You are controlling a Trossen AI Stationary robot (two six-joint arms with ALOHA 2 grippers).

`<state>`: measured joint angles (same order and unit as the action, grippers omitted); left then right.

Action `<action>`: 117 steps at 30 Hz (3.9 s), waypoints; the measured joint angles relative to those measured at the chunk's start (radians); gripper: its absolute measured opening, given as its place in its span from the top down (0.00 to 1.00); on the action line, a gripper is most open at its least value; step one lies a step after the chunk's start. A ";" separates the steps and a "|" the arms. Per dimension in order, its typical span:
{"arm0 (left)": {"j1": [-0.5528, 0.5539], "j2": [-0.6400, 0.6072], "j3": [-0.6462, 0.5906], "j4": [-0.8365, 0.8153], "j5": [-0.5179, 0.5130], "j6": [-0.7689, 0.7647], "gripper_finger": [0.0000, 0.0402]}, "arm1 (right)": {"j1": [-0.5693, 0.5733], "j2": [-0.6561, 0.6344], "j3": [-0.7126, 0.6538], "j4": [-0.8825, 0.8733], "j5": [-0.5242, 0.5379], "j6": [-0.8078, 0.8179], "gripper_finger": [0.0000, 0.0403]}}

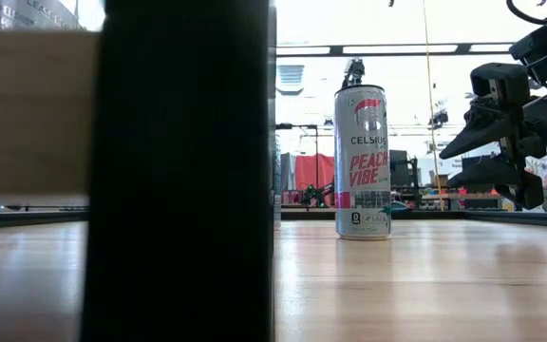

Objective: Place canned beverage on shelf
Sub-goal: Put the orange soda can on the shelf aligned with the other orange soda can, then put the blue soda can on the shelf aligned with the other blue soda can

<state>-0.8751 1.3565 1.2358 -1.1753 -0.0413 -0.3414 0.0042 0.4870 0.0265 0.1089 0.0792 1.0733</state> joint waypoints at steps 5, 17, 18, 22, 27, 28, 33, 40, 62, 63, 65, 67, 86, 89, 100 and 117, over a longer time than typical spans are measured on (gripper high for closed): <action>0.007 0.011 -0.001 0.017 0.001 0.027 0.26 | 0.000 0.000 0.000 0.000 0.000 0.000 0.55; 0.061 0.041 -0.013 0.053 0.040 0.080 0.26 | 0.000 0.000 0.000 0.000 0.000 0.000 0.55; 0.066 0.045 -0.015 0.055 0.049 0.083 0.26 | 0.000 0.000 0.000 0.000 0.000 0.000 0.55; 0.082 0.062 -0.017 0.054 0.067 0.095 0.26 | 0.000 0.000 0.000 0.000 0.000 0.000 0.55; 0.086 0.069 -0.017 0.059 0.070 0.098 0.26 | 0.000 0.000 0.000 0.000 0.000 0.000 0.55; 0.086 0.069 -0.018 0.059 0.070 0.098 0.26 | 0.000 0.000 0.000 0.000 0.000 0.000 0.55; 0.086 0.069 -0.029 0.070 0.069 0.098 0.26 | 0.000 0.000 0.000 0.000 0.000 0.000 0.55; 0.086 0.068 -0.057 0.105 0.061 0.098 0.26 | 0.000 0.000 0.000 0.000 0.000 0.000 0.55; 0.086 0.019 -0.090 0.121 0.052 0.039 0.18 | 0.000 0.000 0.000 0.000 0.000 0.000 0.55; 0.084 0.019 -0.090 0.121 0.054 0.037 0.17 | 0.000 0.000 0.000 0.000 0.000 0.000 0.55; 0.084 0.019 -0.092 0.121 0.062 0.036 0.17 | 0.000 0.000 0.000 0.000 0.000 0.000 0.55; 0.084 0.019 -0.092 0.121 0.067 0.036 0.17 | 0.000 0.000 0.000 0.000 0.000 0.000 0.55; 0.084 -0.015 -0.092 0.121 0.107 0.044 0.16 | 0.000 0.000 0.000 0.000 0.000 0.000 0.55; 0.084 -0.023 -0.092 0.120 0.107 0.044 0.16 | 0.000 0.000 0.000 0.000 0.000 0.000 0.55; 0.084 -0.085 -0.087 0.111 0.106 0.042 0.16 | 0.000 0.000 0.000 0.000 0.000 0.000 0.55; 0.101 -0.220 -0.086 0.195 -0.046 0.059 0.18 | 0.000 0.000 0.000 0.000 0.000 0.000 0.55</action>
<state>-0.7744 1.1369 1.1496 -0.9806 -0.0871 -0.2826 0.0041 0.4868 0.0265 0.1090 0.0788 1.0737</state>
